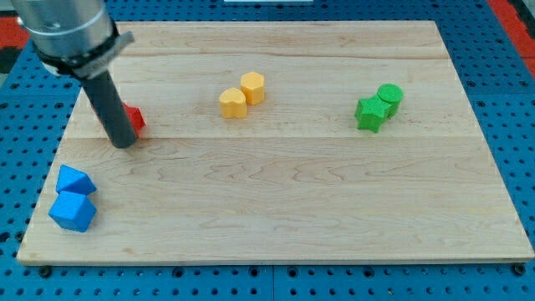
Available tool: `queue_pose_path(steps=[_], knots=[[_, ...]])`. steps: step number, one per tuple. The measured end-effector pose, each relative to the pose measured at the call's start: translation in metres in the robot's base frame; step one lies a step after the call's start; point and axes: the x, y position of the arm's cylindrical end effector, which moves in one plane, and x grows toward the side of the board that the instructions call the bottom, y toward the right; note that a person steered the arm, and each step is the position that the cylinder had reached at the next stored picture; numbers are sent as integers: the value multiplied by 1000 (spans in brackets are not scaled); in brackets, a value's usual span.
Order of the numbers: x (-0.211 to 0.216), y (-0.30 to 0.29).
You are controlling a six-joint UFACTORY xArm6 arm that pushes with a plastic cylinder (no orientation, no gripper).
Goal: Push blue cube below red star
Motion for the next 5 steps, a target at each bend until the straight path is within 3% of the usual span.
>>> queue_pose_path(steps=[1, 2, 3, 4, 5], knots=[[-1, 26], [57, 92], [155, 100], [177, 69], [175, 0]])
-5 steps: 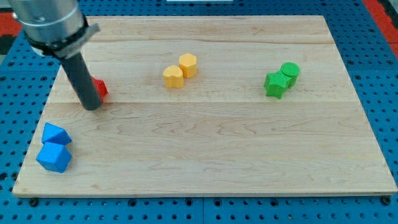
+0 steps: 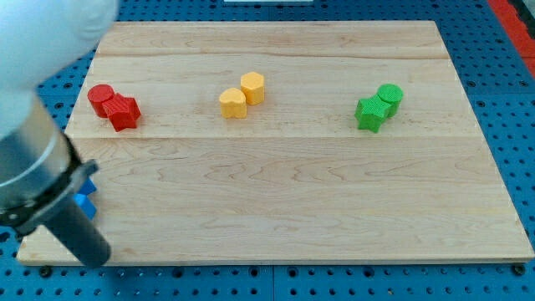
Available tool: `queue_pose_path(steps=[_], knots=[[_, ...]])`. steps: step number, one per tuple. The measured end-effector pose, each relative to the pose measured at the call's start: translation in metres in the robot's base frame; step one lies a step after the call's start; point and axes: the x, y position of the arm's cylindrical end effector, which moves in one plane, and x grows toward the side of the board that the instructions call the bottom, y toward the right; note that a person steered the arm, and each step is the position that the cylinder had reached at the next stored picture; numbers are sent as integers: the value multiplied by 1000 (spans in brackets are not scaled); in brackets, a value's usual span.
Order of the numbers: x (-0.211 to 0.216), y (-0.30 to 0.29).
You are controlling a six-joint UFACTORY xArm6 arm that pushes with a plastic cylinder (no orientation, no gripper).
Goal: Push blue cube below red star
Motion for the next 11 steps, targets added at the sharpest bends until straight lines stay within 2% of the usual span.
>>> queue_pose_path(steps=[1, 3, 5, 7, 8, 9, 10, 11], knots=[[-20, -42], [-58, -20], [-93, -33], [-54, 11], [-56, 41], [-86, -12], [-123, -23], [-142, -16]])
